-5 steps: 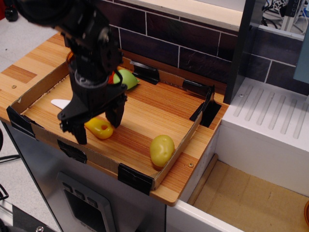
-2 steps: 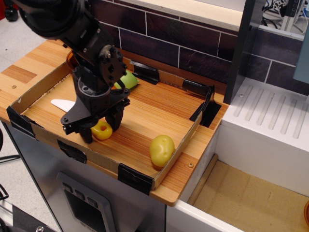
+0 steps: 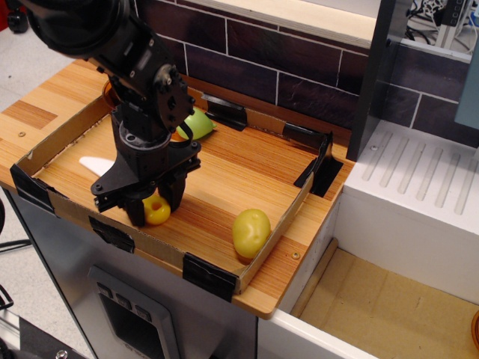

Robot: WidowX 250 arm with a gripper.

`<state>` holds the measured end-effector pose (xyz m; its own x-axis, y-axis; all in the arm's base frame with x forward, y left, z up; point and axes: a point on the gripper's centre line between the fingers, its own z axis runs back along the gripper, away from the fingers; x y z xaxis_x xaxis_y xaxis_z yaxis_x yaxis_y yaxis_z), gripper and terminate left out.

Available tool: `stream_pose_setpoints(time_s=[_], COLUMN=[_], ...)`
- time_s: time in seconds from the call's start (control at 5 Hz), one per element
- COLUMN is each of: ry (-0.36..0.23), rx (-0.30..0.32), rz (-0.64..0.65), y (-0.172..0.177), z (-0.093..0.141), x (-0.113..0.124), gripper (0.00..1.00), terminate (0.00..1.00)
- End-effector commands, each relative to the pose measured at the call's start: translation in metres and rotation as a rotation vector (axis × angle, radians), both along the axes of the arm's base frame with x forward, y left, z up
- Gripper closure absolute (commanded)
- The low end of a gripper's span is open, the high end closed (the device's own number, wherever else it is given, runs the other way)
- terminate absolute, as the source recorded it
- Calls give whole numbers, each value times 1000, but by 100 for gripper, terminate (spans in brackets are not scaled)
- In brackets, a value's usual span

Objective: Put knife in pot

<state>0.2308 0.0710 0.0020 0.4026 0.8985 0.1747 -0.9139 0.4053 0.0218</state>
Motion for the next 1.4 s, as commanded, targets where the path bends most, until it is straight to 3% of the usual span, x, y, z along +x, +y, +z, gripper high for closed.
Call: stream_pose_setpoints(time_s=[0.0, 0.4, 0.8, 1.0, 1.2], ry=[-61, -119, -127, -135, -114], rx=[29, 114, 195, 194, 134], rz=[127, 207, 387, 577, 798], y=[-6, -3, 35, 59, 84], z=[40, 70, 75, 75, 80], x=[11, 25, 66, 78, 86], gripper=[100, 100, 100, 100, 100], terminate=[0, 0, 0, 0, 0])
